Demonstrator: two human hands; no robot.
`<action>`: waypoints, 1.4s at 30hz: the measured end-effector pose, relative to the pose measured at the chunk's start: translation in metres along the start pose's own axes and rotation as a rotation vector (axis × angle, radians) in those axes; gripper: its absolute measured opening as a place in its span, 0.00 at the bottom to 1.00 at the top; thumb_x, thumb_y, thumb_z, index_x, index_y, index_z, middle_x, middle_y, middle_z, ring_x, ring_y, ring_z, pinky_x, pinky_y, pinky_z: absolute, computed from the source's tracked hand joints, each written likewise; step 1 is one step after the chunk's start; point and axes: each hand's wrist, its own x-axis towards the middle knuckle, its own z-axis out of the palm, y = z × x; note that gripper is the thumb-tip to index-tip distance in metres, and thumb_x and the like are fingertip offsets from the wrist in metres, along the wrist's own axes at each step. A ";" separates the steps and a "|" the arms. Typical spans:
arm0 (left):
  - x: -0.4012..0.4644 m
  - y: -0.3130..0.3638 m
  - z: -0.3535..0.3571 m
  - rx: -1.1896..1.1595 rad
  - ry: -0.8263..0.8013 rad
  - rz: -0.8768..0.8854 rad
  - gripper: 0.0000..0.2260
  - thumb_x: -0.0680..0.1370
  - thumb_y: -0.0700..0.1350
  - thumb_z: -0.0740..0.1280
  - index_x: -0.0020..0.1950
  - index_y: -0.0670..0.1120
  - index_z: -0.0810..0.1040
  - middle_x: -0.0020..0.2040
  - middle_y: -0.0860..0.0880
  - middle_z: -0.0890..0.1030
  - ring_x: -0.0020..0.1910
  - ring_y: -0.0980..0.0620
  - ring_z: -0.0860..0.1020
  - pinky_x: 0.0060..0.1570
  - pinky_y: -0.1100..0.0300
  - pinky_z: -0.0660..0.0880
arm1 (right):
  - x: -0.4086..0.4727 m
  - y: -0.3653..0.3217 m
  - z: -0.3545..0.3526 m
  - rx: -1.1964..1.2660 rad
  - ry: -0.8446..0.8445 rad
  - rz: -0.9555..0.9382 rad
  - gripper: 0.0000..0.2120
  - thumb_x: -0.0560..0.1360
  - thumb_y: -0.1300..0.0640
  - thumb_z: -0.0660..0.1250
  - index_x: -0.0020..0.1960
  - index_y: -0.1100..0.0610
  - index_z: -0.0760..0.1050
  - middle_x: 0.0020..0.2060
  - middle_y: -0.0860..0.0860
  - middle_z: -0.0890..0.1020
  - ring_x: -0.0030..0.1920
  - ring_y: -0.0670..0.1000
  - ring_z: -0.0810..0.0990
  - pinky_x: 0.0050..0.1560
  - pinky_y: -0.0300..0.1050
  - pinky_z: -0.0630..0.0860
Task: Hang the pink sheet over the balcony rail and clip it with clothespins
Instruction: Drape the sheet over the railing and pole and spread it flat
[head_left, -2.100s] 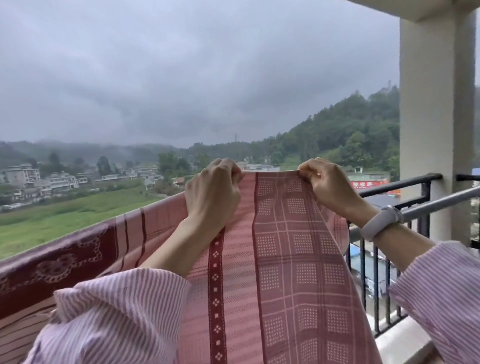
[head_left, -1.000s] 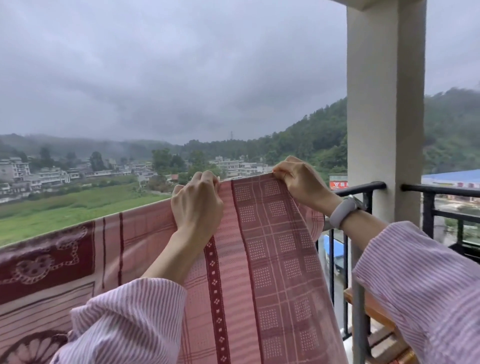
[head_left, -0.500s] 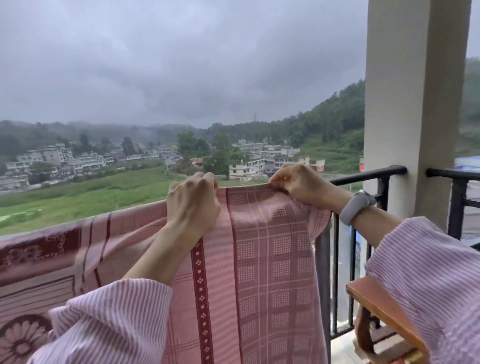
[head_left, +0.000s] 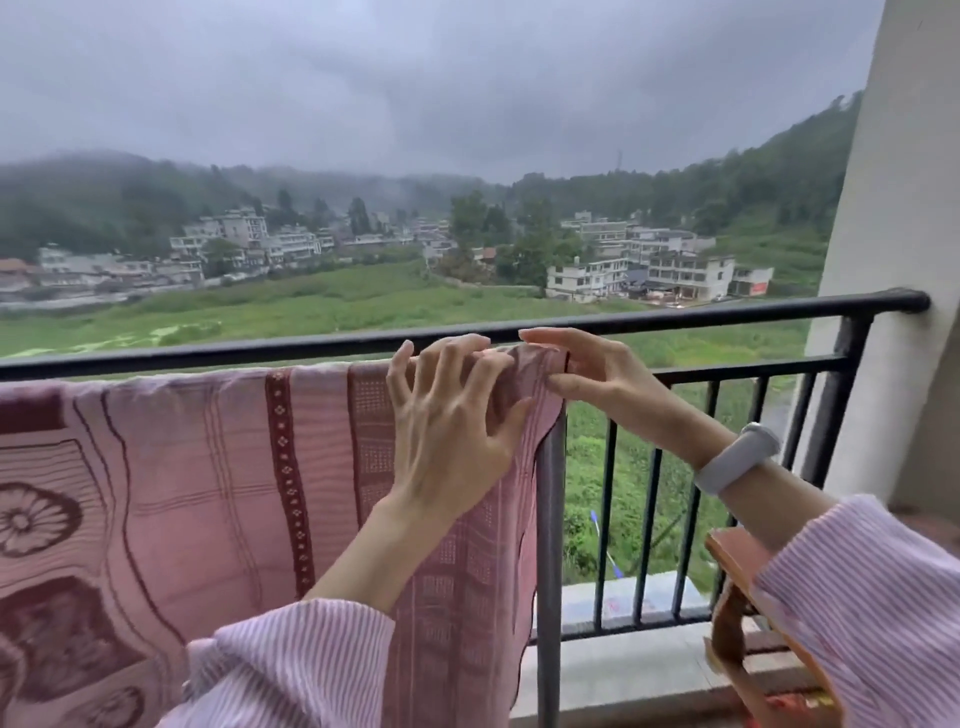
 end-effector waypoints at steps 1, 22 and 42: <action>-0.001 0.004 0.004 -0.007 0.009 0.010 0.17 0.71 0.58 0.63 0.53 0.50 0.74 0.56 0.48 0.76 0.59 0.50 0.71 0.68 0.44 0.51 | -0.001 0.006 -0.004 0.076 0.002 0.014 0.21 0.69 0.56 0.65 0.62 0.53 0.72 0.58 0.49 0.78 0.57 0.47 0.77 0.57 0.42 0.75; -0.005 0.072 0.049 0.449 0.367 -0.328 0.07 0.74 0.46 0.63 0.43 0.43 0.76 0.46 0.44 0.75 0.47 0.48 0.73 0.47 0.54 0.74 | 0.034 0.080 0.001 0.711 -0.005 -0.231 0.08 0.71 0.62 0.64 0.38 0.49 0.73 0.31 0.40 0.77 0.33 0.40 0.72 0.34 0.30 0.68; 0.036 0.106 0.026 0.428 0.156 -0.691 0.04 0.72 0.45 0.70 0.39 0.50 0.76 0.33 0.59 0.75 0.32 0.63 0.75 0.33 0.72 0.70 | 0.070 0.088 -0.021 0.629 -0.100 -0.431 0.13 0.72 0.66 0.67 0.37 0.50 0.70 0.34 0.51 0.76 0.38 0.55 0.75 0.41 0.51 0.73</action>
